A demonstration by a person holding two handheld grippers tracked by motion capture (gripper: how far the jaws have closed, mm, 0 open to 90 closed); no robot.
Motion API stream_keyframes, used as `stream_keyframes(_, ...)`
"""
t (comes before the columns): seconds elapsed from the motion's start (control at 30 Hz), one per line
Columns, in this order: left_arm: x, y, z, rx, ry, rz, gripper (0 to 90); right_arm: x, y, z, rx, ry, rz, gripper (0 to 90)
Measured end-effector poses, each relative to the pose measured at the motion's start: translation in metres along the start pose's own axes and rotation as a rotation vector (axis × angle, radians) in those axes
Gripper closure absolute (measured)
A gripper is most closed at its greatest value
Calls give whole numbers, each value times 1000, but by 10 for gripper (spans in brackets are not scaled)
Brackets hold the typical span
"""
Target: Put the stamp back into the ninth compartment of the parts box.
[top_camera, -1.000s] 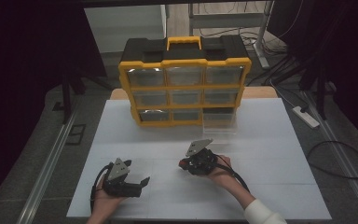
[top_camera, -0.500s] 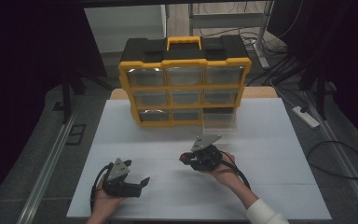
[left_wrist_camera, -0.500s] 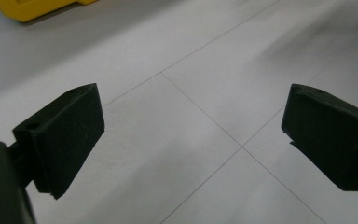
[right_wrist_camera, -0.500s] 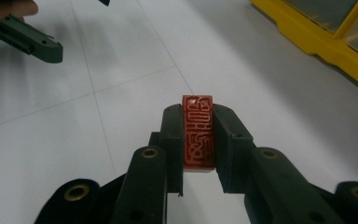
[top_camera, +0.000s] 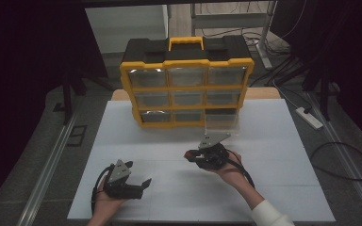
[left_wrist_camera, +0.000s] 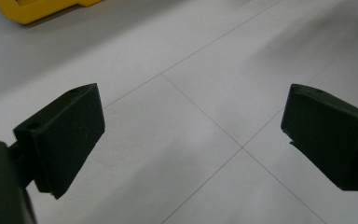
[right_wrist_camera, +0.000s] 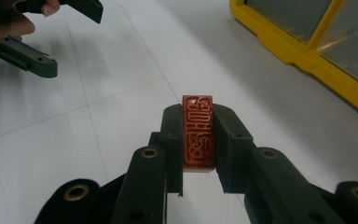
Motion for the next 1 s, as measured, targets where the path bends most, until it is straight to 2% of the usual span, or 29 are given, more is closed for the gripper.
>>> stream_keyframes(1.0,0,0,0,0,3,5,64,-6,-21,-24,80,-52,32,747)
Point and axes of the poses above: each handheld gripper's, and its own axes: z roughly forward along the jaws, x roughly out of its underside, y roughly to its left, the point moved 9 cm from there along z, roughly forward along the jaws, and after that the axes turned 12 degrees about -z, right-handed, at the moved point
